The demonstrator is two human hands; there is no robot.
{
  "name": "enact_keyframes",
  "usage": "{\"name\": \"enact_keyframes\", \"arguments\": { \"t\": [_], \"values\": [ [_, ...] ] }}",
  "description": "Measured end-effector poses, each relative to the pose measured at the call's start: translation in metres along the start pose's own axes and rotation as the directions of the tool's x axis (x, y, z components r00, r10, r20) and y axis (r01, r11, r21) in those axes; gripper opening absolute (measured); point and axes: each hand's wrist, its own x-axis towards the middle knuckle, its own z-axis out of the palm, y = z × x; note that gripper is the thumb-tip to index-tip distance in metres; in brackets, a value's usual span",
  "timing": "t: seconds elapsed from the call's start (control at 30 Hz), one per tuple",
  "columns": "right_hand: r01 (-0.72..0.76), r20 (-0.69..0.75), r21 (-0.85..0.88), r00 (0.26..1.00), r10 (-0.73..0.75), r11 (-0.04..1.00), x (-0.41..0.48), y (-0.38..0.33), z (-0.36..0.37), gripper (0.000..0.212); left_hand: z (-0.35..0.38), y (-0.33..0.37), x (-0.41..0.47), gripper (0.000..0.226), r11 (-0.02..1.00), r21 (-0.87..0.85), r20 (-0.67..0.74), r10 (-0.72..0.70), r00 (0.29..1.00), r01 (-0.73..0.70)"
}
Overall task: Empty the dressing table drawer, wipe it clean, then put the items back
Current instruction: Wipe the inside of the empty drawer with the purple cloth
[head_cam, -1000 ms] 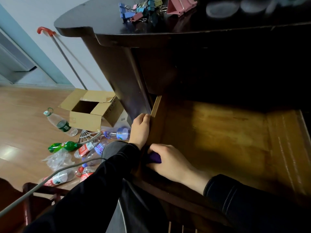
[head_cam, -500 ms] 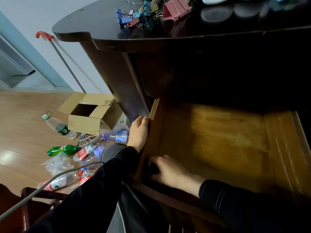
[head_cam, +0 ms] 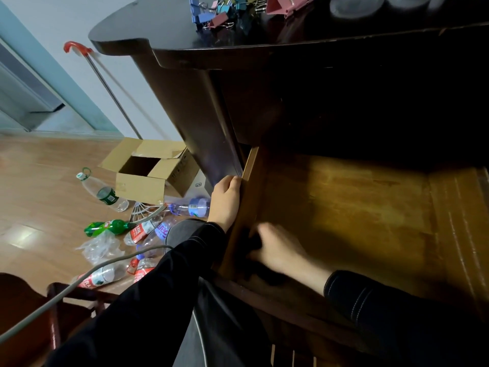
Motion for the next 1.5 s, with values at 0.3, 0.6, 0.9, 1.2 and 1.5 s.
{"name": "enact_keyframes", "arguments": {
  "t": [0.3,0.6,0.9,1.2,1.5],
  "values": [
    [0.076,0.118,-0.031,0.99,-0.072,0.997,-0.016,-0.005,0.021,0.031,0.0,0.0,0.0,0.034,1.0,0.021,0.01,-0.012,1.0,0.012],
    [0.077,0.28,0.468,0.932,-0.23,0.881,-0.02,-0.014,-0.014,0.026,0.0,0.001,-0.002,0.031,1.0,0.017,0.009,-0.007,1.0,0.007],
    [0.162,0.286,0.418,0.911,-0.298,0.894,-0.021,-0.019,-0.009,0.024,0.0,-0.002,0.0,0.034,1.0,0.004,0.007,-0.012,1.0,0.012],
    [0.151,0.246,0.379,0.935,-0.257,0.913,-0.024,-0.015,0.0,0.021,0.001,-0.004,0.003,0.035,1.0,0.024,-0.025,0.012,1.0,-0.011],
    [-0.16,0.02,0.292,0.987,0.162,0.943,0.033,0.015,-0.006,0.027,0.002,-0.008,0.006,0.033,1.0,-0.01,-0.028,0.01,1.0,-0.011]
  ]
}}
